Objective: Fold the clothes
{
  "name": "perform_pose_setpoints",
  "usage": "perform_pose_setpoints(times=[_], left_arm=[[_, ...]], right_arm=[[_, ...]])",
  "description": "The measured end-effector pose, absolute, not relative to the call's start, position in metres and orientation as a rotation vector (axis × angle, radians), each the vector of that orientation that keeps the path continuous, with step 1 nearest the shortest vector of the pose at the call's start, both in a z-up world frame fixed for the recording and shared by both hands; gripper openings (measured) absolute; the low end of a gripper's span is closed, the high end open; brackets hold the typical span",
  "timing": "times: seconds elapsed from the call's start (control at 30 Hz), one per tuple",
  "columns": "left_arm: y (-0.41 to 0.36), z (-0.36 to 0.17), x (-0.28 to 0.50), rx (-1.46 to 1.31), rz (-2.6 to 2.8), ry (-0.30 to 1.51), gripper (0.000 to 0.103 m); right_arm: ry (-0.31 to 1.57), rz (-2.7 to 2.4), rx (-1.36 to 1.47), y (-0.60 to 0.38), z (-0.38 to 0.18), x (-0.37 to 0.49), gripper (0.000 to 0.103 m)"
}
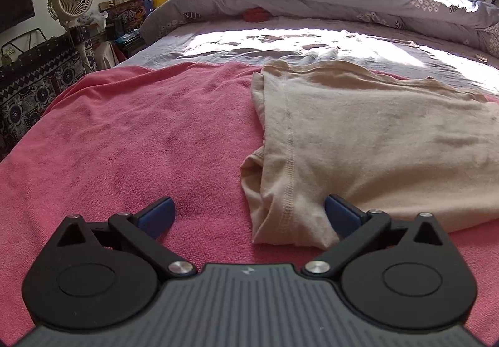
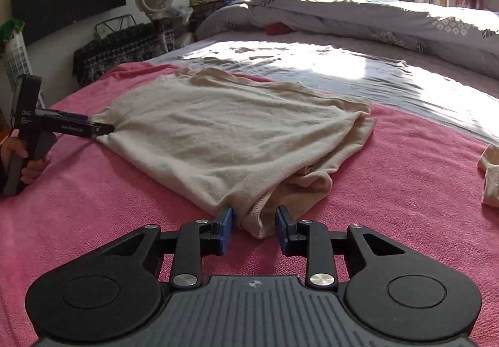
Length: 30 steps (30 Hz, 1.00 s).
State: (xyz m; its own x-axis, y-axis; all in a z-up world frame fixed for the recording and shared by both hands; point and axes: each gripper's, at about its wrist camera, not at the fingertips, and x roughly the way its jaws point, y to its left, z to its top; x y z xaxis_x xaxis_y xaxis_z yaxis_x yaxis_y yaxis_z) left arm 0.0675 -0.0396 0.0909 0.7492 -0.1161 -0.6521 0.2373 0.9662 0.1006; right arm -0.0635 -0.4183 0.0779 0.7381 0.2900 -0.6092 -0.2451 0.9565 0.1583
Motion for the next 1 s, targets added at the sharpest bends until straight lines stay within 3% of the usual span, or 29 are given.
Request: perform_pose_setpoints(times=[0.1, 0.13, 0.17, 0.53, 0.7, 0.77, 1.0], left_arm=[[-0.037, 0.09, 0.069, 0.17, -0.198, 0.702, 0.103], [-0.036, 0.09, 0.069, 0.165, -0.2, 0.704, 0.103], [-0.036, 0.09, 0.069, 0.163, -0.201, 0.704, 0.103], [-0.033, 0.089, 0.069, 0.147, -0.207, 0.706, 0.103], [-0.032, 0.089, 0.069, 0.145, -0.207, 0.706, 0.103], [-0.033, 0.089, 0.069, 0.145, -0.207, 0.706, 0.103], [-0.031, 0.088, 0.07, 0.132, -0.211, 0.709, 0.103]], right_arm=[[0.671, 0.301, 0.115, -0.421, 0.076, -0.061, 0.029], [0.675, 0.287, 0.122, -0.422, 0.075, -0.063, 0.017], [0.68, 0.272, 0.13, -0.424, 0.075, -0.065, 0.013], [0.694, 0.137, 0.307, -0.458, 0.07, -0.089, 0.005], [0.558, 0.331, 0.557, -0.488, 0.072, -0.09, 0.019], [0.537, 0.394, 0.573, -0.49, 0.072, -0.08, 0.048], [0.614, 0.461, 0.504, -0.479, 0.064, -0.042, 0.056]])
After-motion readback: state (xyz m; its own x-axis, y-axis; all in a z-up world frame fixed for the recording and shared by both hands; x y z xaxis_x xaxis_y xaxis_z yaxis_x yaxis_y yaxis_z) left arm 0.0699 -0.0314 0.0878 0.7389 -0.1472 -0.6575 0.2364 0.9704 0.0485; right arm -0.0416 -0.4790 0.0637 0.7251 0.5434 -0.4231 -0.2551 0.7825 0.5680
